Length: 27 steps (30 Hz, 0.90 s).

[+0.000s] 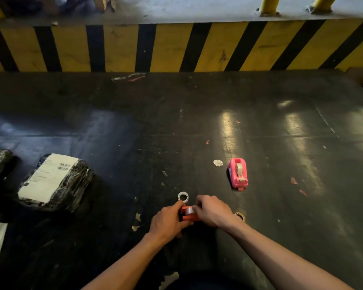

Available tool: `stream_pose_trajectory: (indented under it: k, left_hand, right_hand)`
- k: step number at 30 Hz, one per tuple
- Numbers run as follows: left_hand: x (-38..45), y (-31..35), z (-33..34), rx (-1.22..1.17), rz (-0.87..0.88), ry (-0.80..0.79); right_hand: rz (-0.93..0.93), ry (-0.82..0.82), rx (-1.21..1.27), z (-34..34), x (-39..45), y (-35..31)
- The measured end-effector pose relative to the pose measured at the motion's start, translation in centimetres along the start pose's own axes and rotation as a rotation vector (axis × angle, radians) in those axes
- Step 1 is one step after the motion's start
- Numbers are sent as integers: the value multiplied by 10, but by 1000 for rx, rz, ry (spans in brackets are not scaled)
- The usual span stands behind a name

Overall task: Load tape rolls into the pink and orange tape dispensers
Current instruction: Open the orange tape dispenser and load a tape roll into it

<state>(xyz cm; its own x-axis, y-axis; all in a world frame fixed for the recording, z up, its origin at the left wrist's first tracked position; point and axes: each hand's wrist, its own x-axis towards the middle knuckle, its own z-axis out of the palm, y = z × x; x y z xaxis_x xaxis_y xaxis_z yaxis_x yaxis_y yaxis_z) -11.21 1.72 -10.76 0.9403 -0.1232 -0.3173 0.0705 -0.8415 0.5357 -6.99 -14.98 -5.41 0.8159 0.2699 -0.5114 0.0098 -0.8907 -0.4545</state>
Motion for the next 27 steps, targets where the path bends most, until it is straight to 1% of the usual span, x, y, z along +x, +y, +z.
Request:
stream_pose_trajectory:
  k: [3,7,10,18,22,27]
  left_hand:
    - [2,-1,1,2,10,-7]
    - [3,-2,1,-13,21,-16]
    - [2,-1,1,-19,20,-44]
    - [4,-1,0,-8,22,-57]
    - [4,-1,-1,0,16,-58]
    - [4,0,-1,-8,10,-77]
  right_hand:
    - [40,-11,70,-2,2,11]
    - [90,18,108,-7,2,31]
    - [115,-12,157,-10,1,45]
    - [81,-37,222,-15,-1,53]
    - [121,-90,258,-21,-2,60]
    - [169,-113,344,-16,-3,66]
